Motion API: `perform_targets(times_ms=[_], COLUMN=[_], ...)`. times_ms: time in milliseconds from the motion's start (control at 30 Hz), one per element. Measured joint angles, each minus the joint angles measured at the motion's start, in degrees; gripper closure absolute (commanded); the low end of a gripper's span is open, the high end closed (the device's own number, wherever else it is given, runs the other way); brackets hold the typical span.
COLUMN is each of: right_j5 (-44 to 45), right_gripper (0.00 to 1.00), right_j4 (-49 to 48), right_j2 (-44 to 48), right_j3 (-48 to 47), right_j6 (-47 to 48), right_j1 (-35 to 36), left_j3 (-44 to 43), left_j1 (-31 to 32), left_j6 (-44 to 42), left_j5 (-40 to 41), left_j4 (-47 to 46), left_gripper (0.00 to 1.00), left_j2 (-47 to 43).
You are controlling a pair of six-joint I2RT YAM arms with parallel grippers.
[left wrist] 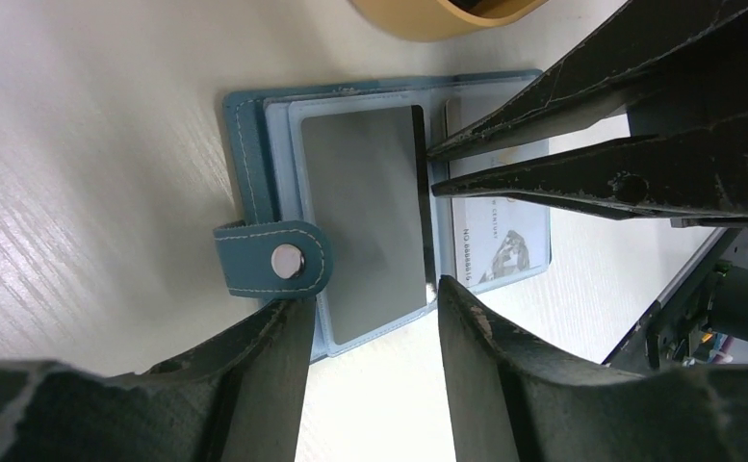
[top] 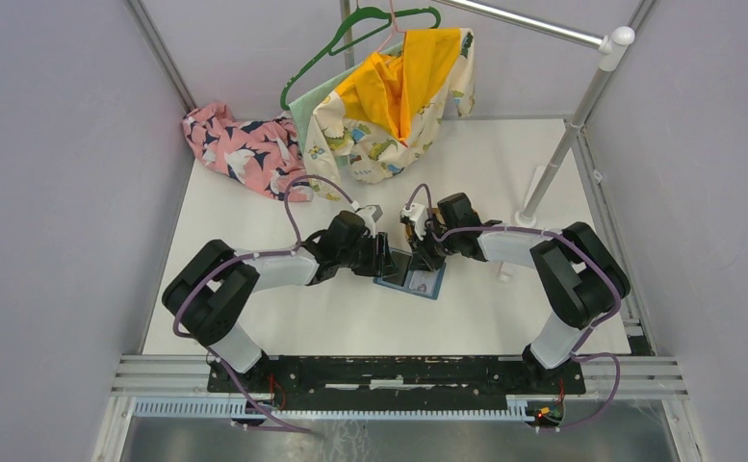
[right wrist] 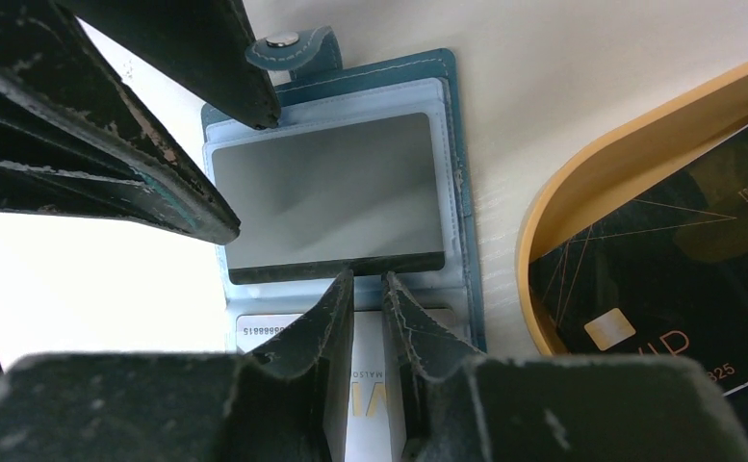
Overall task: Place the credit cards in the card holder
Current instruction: Insert the credit card into the card holder.
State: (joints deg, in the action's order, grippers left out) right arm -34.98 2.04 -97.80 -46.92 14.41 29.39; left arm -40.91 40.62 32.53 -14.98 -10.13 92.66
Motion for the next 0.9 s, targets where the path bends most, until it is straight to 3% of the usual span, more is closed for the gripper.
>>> perform_targets(times_ms=[367, 900], right_j5=[-0.15, -2.89], right_gripper=[0.78, 0.77], right_j4=[0.2, 0.94], right_j2=[-0.2, -0.2], right_j3=[-0.22, -0.22], right_j6=[0.02, -0.02], right_j1=[-0.07, -1.75], left_j3=[-1.73, -1.6], left_j1=[0.0, -0.04], left_j6=[-0.04, 1.57], left_j5=[0.74, -7.5], left_j4=[2.73, -2.21], left_gripper=[0.43, 0.44], left_j2=[0.72, 0.63])
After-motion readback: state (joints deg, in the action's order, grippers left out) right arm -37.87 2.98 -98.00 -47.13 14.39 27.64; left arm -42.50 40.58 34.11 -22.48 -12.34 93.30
